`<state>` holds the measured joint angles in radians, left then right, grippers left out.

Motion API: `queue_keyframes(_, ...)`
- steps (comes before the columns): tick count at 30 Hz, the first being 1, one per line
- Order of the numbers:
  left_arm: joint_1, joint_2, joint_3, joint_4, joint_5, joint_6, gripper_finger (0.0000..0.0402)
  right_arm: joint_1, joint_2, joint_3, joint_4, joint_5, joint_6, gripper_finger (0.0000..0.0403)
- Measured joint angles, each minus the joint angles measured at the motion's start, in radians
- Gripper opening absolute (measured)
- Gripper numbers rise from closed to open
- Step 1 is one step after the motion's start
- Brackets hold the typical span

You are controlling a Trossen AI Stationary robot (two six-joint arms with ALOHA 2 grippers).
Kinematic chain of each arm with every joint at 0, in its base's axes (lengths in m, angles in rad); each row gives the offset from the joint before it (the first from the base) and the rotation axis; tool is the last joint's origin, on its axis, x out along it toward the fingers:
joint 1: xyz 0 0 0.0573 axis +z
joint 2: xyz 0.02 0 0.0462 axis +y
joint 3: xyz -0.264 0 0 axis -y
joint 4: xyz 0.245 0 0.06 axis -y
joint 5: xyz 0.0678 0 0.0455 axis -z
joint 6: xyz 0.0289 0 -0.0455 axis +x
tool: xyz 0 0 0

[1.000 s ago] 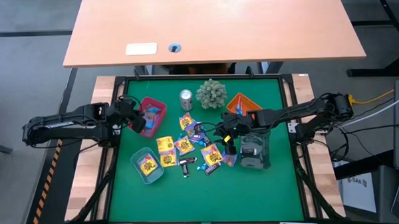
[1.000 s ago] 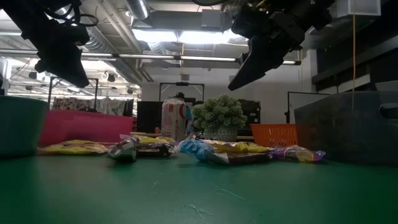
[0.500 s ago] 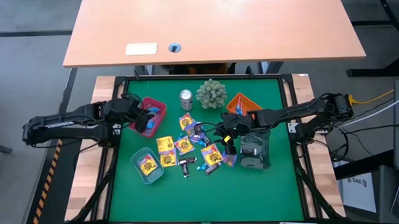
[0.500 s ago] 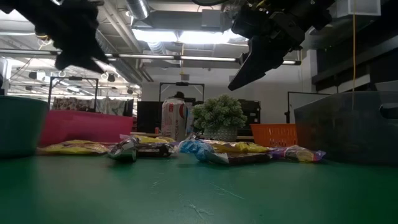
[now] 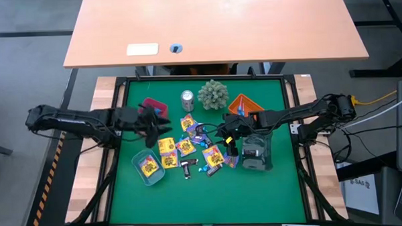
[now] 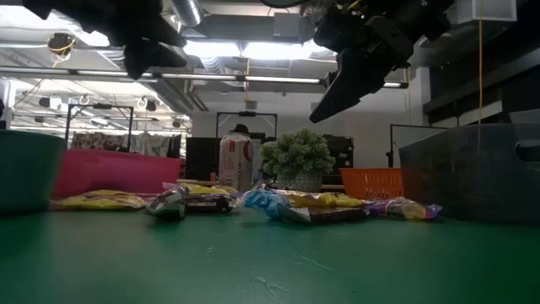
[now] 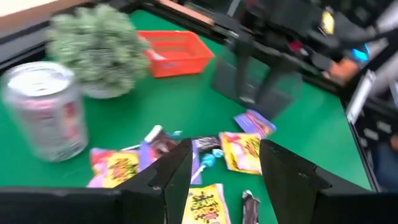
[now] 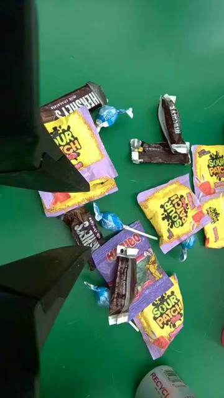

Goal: Sort candy
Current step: Put the yellow candy into the blue transparent bin

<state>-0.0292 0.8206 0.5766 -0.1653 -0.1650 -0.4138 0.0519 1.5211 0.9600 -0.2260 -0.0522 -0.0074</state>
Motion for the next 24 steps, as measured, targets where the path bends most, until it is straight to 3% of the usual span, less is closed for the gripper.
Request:
queue_keyframes(12,-0.198,0.294,0.000,0.237,0.000,0.185,0.0173,0.000,0.000,0.000,0.000,0.000,0.000,0.0149)
queue_keyframes(24,-0.269,0.543,0.000,0.357,-0.001,0.189,0.0173,0.000,0.000,0.000,0.000,0.000,0.000,0.0149)
